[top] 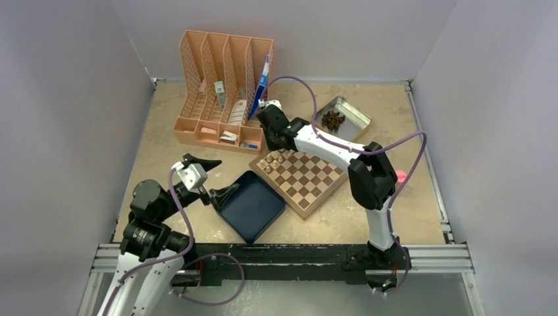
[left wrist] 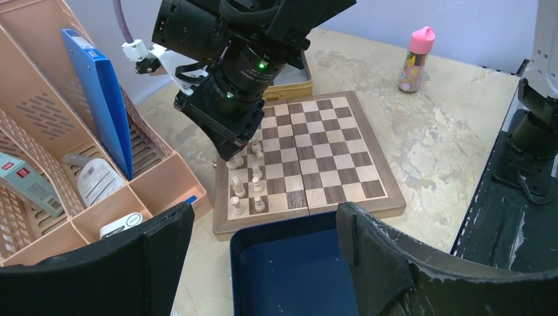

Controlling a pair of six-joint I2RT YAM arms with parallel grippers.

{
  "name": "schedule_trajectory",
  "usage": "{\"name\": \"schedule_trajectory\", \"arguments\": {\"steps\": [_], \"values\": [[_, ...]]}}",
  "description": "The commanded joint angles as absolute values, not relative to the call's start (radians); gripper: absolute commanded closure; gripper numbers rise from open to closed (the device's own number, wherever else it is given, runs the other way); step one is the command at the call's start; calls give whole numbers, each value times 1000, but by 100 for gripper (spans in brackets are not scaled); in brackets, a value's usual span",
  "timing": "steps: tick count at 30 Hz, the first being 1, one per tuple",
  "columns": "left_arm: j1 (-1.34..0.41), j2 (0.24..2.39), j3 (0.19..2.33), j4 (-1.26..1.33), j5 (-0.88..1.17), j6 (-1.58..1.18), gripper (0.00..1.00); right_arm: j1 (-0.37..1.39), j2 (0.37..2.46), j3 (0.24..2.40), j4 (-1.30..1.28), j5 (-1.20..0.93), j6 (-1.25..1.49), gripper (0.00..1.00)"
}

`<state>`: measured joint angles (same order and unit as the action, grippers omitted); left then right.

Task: Set up the chess pieces on the board
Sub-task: Place the chess piece on the chessboard.

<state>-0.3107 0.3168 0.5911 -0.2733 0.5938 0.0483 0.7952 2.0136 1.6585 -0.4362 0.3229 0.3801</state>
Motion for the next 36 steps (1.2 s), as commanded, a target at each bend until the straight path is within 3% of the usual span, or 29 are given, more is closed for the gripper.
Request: {"name": "schedule_trajectory", "arguments": {"steps": [1,16,25,36], "values": [[-314,311,594,-261,581,63,20,789,2030,1705,-448,304,376,85],[-314,314,592,-262,584,63,20,786,2063,1701,-455,285,386,83],[-314,311,592,-264,581,62,20,787,2081,1718,-466,301,388,73],[-314,314,588,-269,583,67,20,787,2052,1766,-468,309,395,68]]}}
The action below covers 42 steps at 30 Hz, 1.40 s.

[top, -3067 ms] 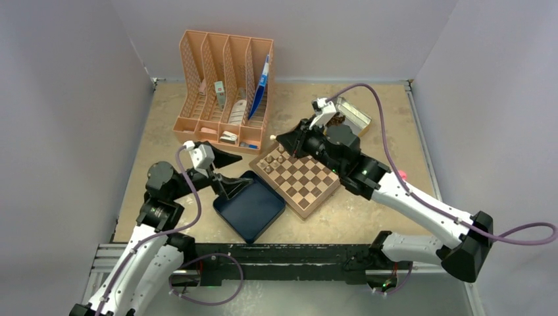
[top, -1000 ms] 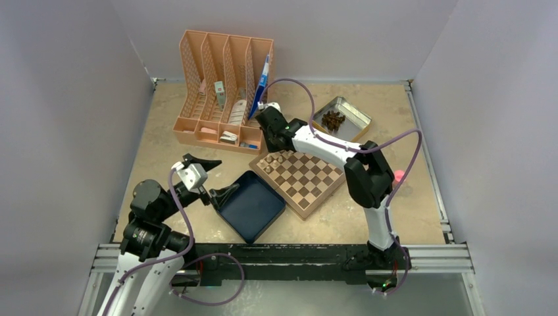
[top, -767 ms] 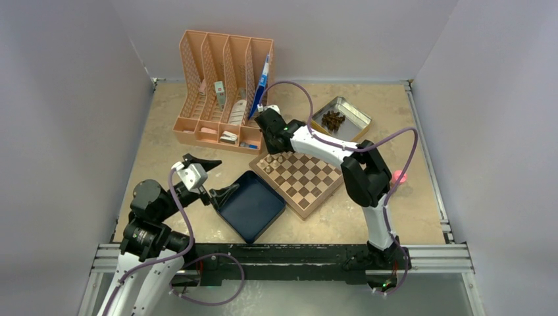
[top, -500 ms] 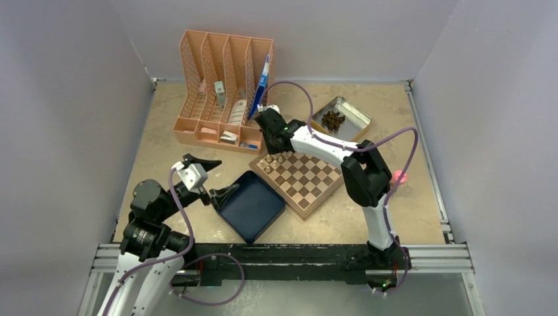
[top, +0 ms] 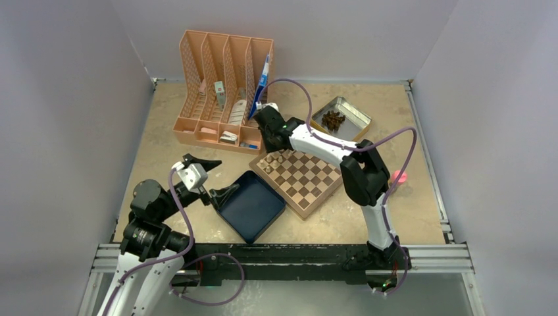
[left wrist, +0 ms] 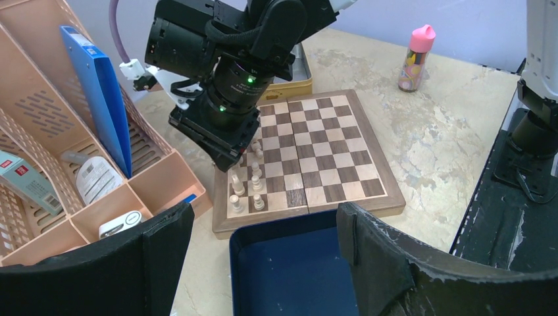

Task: Set up the chess pieces on the board
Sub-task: Place the chess piece on the chessboard, then pick up the chess piece from the chessboard.

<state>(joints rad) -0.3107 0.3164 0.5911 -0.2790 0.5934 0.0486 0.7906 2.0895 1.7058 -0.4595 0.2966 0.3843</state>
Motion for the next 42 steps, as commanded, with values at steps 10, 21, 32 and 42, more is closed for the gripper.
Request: {"name": "schedule_trajectory", "arguments": {"steps": [10,21,32,42], "values": [[-314,309,588,-274,578,71,20,784,1922,1699,-453,396,482,65],[-314,308,586,-275,575,70,20,751,1761,1448,-343,479,623,65],[-314,309,585,-271,572,69,20,750,1779,1329,-244,455,728,64],[-314,305,584,-272,571,67,20,750,1840,1313,-215,471,757,65]]}}
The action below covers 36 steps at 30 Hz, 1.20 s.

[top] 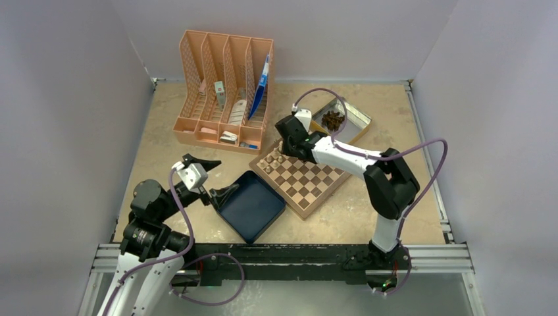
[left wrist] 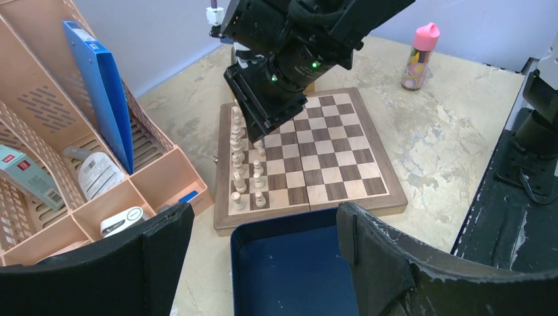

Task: Set up the chess pieces on the board
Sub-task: Pick up the chess piece from the chessboard.

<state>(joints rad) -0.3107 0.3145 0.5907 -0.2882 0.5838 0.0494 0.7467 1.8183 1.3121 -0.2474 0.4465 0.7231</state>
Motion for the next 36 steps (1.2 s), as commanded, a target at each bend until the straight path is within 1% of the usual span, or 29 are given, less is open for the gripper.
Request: {"name": "schedule_trajectory", "arguments": {"steps": [1,18,33,36], "values": [[-314,304,583,-271,571,67,20,749,1846,1315,-211,471,760,65],[-314,307,583,-270,572,64,20,747,1894,1323,-222,496,769,69],[-314,306,584,-272,561,61,20,748,1911,1296,-205,479,766,69],[-314,308,584,-272,560,60,20,748,1914,1284,-194,479,760,71]]}}
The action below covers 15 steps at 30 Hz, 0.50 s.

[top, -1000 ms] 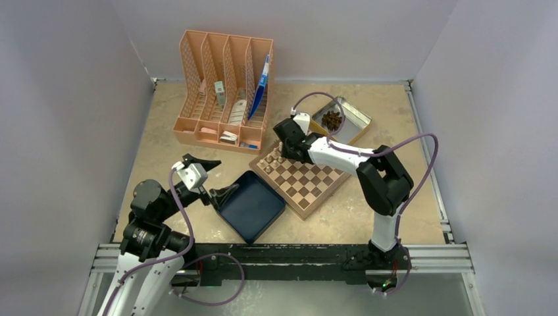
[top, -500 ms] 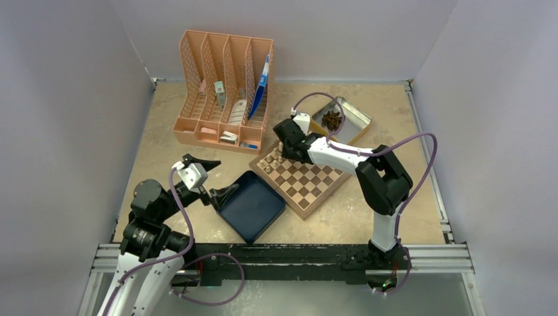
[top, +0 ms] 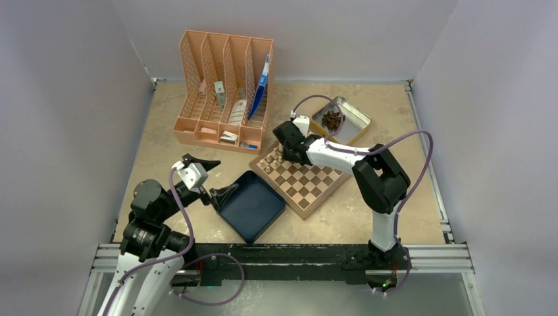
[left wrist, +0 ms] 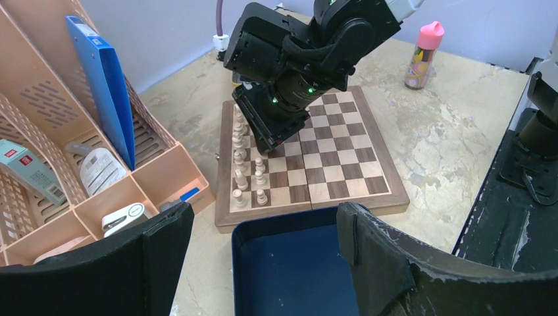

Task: Set up the chess pieces on the board
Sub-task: Pick up the chess piece from the chessboard.

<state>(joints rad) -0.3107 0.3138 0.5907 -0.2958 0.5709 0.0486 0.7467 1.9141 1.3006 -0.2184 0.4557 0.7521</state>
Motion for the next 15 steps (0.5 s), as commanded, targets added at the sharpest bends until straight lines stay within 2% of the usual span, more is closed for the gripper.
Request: {"name": "schedule_trajectory", "arguments": {"steps": [1,9,15], "values": [[-314,309,584,-272,560,60,20,748,1914,1280,-192,475,757,73],[-314,321,584,-272,563,61,20,747,1862,1227,-189,469,737,84],[-314,326,583,-269,562,57,20,747,1783,1164,-193,418,703,85]]}}
